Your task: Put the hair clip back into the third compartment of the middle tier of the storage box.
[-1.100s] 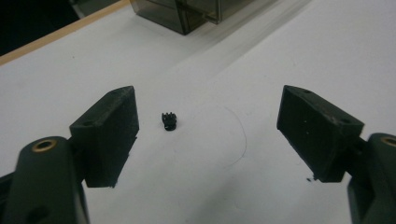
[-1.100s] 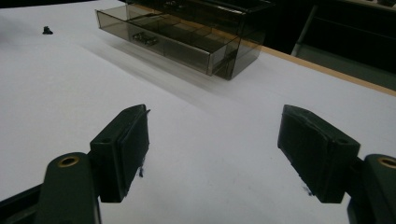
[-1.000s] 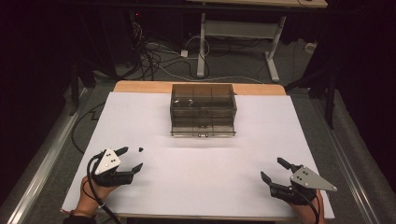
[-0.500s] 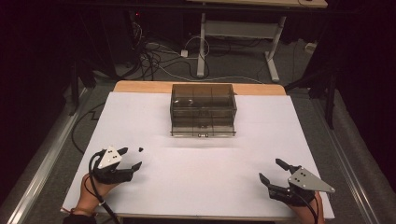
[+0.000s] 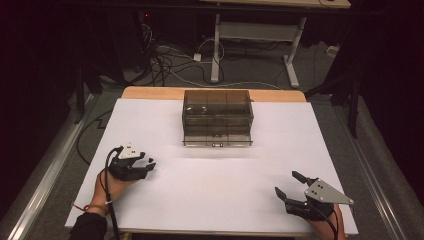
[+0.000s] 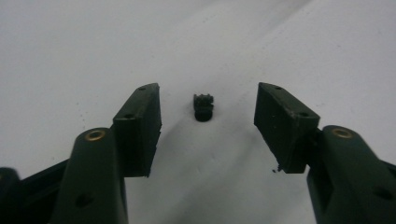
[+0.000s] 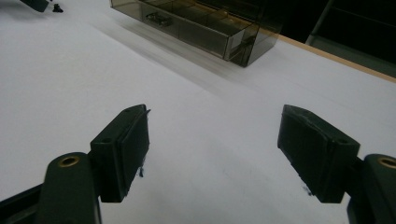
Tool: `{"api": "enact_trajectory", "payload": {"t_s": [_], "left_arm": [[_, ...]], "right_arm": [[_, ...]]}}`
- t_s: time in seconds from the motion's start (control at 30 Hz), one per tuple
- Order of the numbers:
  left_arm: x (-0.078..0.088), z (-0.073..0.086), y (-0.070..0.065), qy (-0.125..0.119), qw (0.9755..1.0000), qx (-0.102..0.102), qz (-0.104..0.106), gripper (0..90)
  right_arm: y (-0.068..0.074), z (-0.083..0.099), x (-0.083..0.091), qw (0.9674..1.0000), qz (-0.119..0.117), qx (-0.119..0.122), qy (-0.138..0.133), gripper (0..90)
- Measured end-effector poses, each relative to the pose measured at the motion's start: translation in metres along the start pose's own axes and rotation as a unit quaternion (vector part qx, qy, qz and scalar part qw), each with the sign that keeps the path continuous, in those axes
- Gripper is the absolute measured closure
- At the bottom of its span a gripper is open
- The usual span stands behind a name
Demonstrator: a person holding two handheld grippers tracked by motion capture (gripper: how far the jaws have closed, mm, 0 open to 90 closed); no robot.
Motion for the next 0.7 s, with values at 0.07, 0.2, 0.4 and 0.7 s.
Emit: {"api": "enact_trajectory", "payload": {"t_s": [0.07, 0.2, 0.4, 0.7], "left_arm": [[-0.0052, -0.0013, 0.0038, 0.002, 0.9999, 0.008, -0.006, 44.4], [-0.0111, -0.0022, 0.0064, 0.008, 0.9998, 0.019, -0.005, 49.9], [-0.0105, -0.0027, 0.0062, 0.007, 0.9997, 0.024, -0.001, 63.4], [-0.0084, -0.0023, 0.0055, 0.002, 0.9997, 0.025, 0.0, 76.5]], "right_arm": [[0.0009, -0.0003, 0.0, 1.0, -0.001, 0.0, 0.0, 25.2], [0.0012, -0.0004, 0.0003, 1.0, -0.003, 0.001, 0.0, 25.4], [0.002, 0.0003, -0.0003, 1.0, -0.006, 0.001, 0.003, 25.6], [0.0037, 0.0003, -0.0011, 0.9999, -0.011, 0.007, 0.005, 25.6]]}}
Point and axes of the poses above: each handheld gripper's, and its own axes: x roughly backward along the jaws, z roughly out of its underside, y roughly to its left, the point moved 1 cm from there along -x, roughly forward along the jaws, and after that the axes turned 10 degrees about -y, right-handed, at the moved point
